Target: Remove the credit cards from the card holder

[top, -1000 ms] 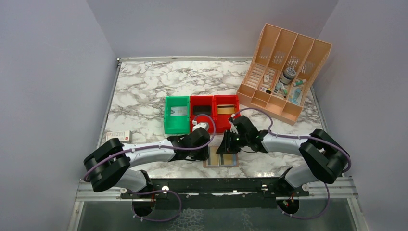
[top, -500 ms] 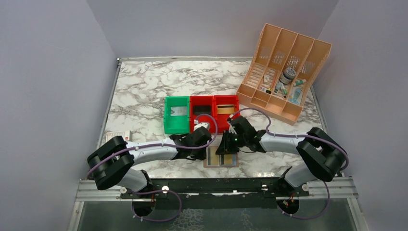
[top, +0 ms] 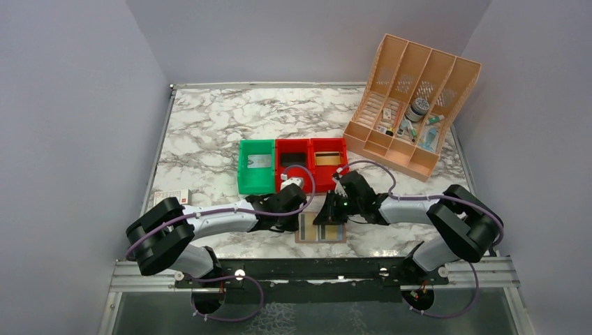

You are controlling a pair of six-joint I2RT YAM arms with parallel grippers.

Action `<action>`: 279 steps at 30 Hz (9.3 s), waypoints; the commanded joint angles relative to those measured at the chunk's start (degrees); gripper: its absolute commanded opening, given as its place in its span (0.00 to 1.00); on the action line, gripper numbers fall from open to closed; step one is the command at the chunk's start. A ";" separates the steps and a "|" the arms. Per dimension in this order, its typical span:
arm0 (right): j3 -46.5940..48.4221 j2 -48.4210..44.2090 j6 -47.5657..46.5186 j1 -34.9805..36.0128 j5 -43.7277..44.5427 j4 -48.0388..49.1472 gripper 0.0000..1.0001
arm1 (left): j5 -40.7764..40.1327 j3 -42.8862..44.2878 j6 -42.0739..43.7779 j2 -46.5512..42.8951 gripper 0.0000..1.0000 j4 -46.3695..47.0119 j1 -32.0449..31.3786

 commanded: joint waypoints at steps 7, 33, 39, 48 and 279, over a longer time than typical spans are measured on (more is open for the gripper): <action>3.04 -2.74 -4.12 0.74 4.22 -10.23 0.18 | 0.33 -0.03 -0.10 -2.17 0.25 -1.54 -0.12; 1.85 -5.78 -0.84 0.74 6.90 -11.63 0.24 | 7.15 1.97 1.67 0.98 0.22 4.44 -0.21; 2.11 -6.67 -0.52 0.74 7.87 -13.18 0.25 | 5.00 0.74 1.15 4.01 0.18 4.13 -0.23; 4.10 -7.95 -2.56 0.74 9.76 -19.02 0.30 | 3.15 -0.21 0.84 5.15 0.15 2.51 -0.26; -10.38 -18.79 -0.13 -8.48 -1.75 -1.28 0.01 | 2.93 1.83 0.05 4.35 0.06 2.96 -1.29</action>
